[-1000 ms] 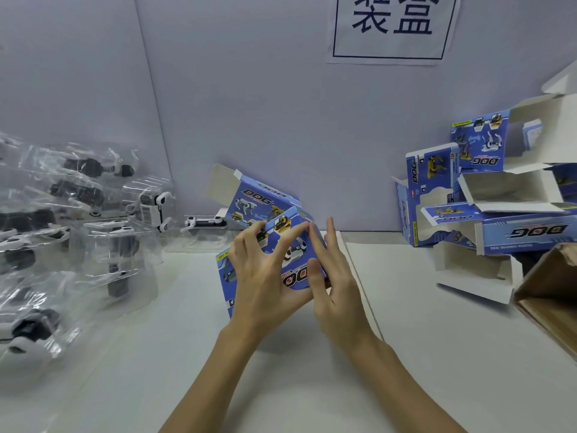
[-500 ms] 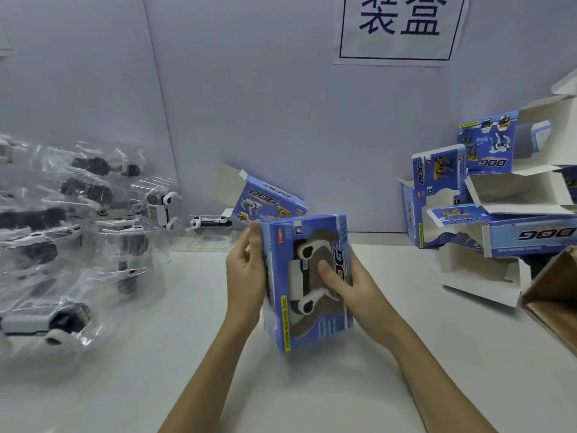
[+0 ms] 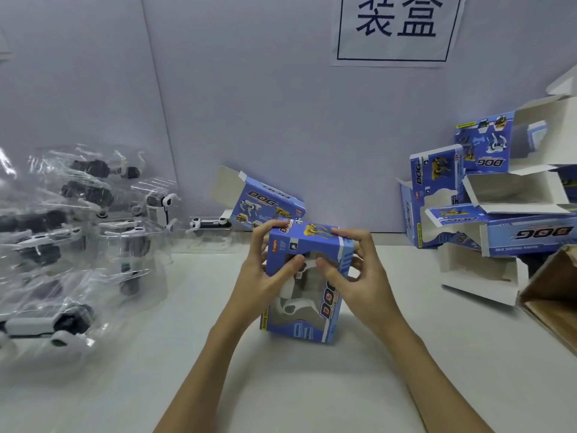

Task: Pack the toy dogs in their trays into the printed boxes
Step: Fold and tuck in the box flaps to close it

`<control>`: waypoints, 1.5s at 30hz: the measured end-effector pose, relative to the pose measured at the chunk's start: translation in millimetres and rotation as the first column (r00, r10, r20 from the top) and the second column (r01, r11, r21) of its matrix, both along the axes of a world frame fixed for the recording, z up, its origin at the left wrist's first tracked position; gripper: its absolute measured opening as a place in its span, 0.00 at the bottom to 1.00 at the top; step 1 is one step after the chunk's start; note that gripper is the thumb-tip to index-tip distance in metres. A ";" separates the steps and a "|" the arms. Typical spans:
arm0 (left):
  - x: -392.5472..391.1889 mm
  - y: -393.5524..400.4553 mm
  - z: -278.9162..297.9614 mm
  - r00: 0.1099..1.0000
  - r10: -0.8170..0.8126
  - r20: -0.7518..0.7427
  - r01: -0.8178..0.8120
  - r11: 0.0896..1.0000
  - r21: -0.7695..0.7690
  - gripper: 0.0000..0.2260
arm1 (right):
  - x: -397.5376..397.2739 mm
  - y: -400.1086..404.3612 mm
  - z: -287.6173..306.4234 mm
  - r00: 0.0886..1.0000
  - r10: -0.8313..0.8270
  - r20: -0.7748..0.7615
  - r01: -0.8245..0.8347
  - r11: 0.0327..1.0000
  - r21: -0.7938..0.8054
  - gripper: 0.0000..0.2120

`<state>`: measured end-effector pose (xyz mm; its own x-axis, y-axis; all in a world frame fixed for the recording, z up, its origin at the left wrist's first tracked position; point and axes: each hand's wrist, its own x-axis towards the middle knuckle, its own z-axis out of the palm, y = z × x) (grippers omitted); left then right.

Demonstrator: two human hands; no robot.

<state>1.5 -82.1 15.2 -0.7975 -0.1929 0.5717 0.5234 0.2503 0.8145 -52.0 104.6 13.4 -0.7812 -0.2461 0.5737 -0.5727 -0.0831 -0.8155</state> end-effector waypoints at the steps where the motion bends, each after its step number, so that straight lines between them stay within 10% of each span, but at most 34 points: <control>1: -0.4 0.1 -0.7 1.000 0.011 0.014 -0.011 1.000 0.018 0.33 | 0.1 -1.2 -0.2 0.999 -0.033 0.001 0.033 0.999 -0.041 0.25; 6: -3.9 -2.9 -6.0 0.968 0.196 0.155 -0.212 0.972 0.097 0.36 | -5.9 -5.2 -5.6 0.938 -0.064 0.341 0.201 0.902 -0.382 0.25; 11: -13.7 5.9 -14.7 0.959 -0.133 0.249 0.037 0.934 0.354 0.41 | -8.9 -11.5 -6.4 0.833 0.103 0.544 0.250 0.806 -0.536 0.22; 19: -18.2 2.0 -17.3 0.996 0.028 0.089 -0.068 0.869 0.489 0.21 | -11.5 -1.4 -4.5 0.954 -0.059 0.294 0.148 0.946 -0.289 0.11; 25: -16.7 -2.9 -19.8 0.992 0.031 0.120 -0.085 0.875 0.477 0.24 | -9.1 0.9 -11.7 0.968 -0.056 0.246 0.117 0.964 -0.238 0.16; 35: -20.5 -23.6 -11.5 0.938 -0.091 0.334 -0.093 0.864 0.494 0.13 | -30.8 31.1 -5.4 0.869 0.040 0.493 -0.070 0.997 0.043 0.31; 40: -15.6 -36.3 -20.7 0.959 -0.107 0.262 0.018 0.947 0.319 0.35 | -28.8 48.8 -3.1 0.972 0.153 0.181 -0.195 0.950 0.243 0.40; 45: -16.6 -37.7 -26.4 0.975 -0.046 0.216 -0.010 0.968 0.250 0.35 | -24.2 40.2 -0.8 0.996 0.067 0.062 -0.082 0.956 0.283 0.38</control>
